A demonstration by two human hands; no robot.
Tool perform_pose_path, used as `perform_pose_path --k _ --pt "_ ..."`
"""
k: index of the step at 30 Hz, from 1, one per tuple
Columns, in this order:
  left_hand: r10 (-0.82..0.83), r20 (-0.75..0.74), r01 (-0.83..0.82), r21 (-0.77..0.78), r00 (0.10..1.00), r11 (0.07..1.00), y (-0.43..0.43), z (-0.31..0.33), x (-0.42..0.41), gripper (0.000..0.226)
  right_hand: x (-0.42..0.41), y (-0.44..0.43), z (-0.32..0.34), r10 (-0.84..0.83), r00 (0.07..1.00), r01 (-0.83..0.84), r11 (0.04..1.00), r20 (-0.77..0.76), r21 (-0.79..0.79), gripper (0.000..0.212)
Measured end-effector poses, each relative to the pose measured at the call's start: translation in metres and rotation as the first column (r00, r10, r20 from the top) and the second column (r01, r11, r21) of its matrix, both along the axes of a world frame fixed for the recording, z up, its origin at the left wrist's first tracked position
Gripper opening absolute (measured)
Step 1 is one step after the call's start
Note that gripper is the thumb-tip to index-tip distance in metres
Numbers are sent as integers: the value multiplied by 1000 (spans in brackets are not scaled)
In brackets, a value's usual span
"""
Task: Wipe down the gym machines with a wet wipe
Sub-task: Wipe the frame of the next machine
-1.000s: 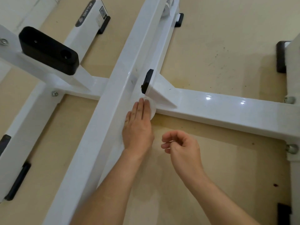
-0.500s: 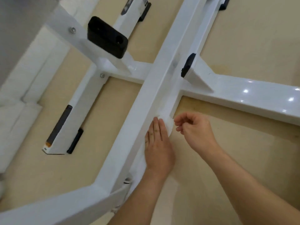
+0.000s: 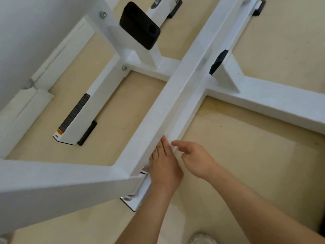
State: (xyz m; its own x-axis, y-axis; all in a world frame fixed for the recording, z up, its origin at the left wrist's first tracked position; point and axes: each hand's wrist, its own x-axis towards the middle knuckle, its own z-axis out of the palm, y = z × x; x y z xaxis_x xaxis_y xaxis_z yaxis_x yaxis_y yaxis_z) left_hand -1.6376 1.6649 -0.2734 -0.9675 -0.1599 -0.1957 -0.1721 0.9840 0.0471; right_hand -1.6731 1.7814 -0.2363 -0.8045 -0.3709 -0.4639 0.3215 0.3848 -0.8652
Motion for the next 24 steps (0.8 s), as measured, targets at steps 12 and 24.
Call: perform_pose_path --k 12,24 --pt "-514 66 518 -133 855 845 49 -5 -109 73 -8 39 4 -527 843 532 847 103 -16 58" --pt "-559 191 508 259 807 822 137 126 -155 19 -45 106 55 -565 351 935 174 746 -309 14"
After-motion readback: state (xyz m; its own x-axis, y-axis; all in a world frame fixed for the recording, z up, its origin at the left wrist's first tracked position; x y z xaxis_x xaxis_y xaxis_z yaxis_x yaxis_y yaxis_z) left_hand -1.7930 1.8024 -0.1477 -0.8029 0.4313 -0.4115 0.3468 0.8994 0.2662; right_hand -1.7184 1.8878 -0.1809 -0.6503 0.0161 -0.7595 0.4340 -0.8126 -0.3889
